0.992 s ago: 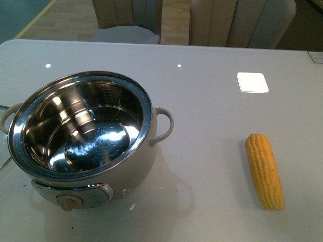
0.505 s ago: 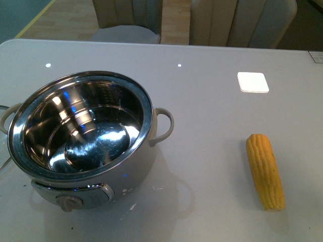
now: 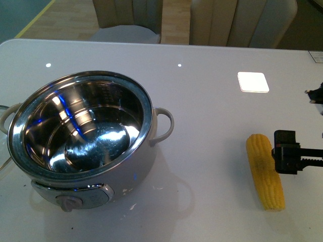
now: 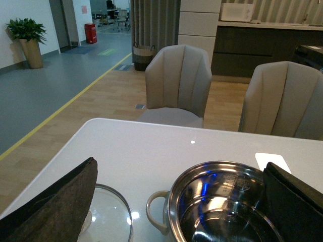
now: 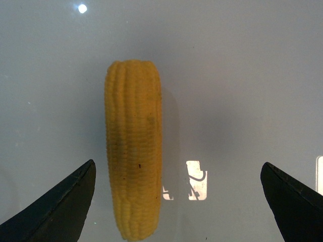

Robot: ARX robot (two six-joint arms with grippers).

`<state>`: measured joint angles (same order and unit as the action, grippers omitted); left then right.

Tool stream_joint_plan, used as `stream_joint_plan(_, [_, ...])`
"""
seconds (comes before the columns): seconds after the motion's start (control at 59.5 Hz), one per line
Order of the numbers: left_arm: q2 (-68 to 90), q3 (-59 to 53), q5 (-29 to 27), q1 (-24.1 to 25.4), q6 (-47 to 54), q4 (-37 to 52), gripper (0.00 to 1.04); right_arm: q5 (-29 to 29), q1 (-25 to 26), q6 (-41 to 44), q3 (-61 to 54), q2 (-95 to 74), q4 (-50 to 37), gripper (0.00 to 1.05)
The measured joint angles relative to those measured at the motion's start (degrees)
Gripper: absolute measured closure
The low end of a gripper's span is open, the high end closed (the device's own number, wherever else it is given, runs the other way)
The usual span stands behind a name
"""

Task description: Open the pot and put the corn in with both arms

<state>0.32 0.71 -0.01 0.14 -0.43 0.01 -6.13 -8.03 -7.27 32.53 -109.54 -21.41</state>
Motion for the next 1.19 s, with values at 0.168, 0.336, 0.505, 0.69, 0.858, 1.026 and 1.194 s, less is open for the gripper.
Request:
stream_joint_plan(0.168, [0.0,0.0,0.0,0.0,0.0,0.0,0.07,1.7,-0.4,0.9,3.6,-9.0,-1.0,0.09])
stream_joint_plan(0.336, [0.0,0.0,0.0,0.0,0.0,0.0,0.07,2.3,-1.0,1.6,6.9,-12.3,0.0,0.09])
stream_joint_plan(0.505, [0.0,0.0,0.0,0.0,0.0,0.0,0.07,3.2,-1.5,1.6,9.8,-15.5,1.2,0.09])
stream_joint_plan(0.69, [0.0,0.0,0.0,0.0,0.0,0.0,0.07,2.1,-2.6,2.2,11.0,-18.8,3.1,0.10])
stream_joint_plan(0.858, [0.0,0.0,0.0,0.0,0.0,0.0,0.07,1.6,-3.3,2.6,11.1,-18.9,3.6,0.36])
stream_joint_plan(1.026, [0.0,0.0,0.0,0.0,0.0,0.0,0.07,1.7,-3.3,2.6,10.5,-18.5,3.9,0.64])
stream_joint_plan(1.194, [0.0,0.0,0.0,0.0,0.0,0.0,0.07,3.1,-3.3,2.5,7.9,-15.8,3.9,0.76])
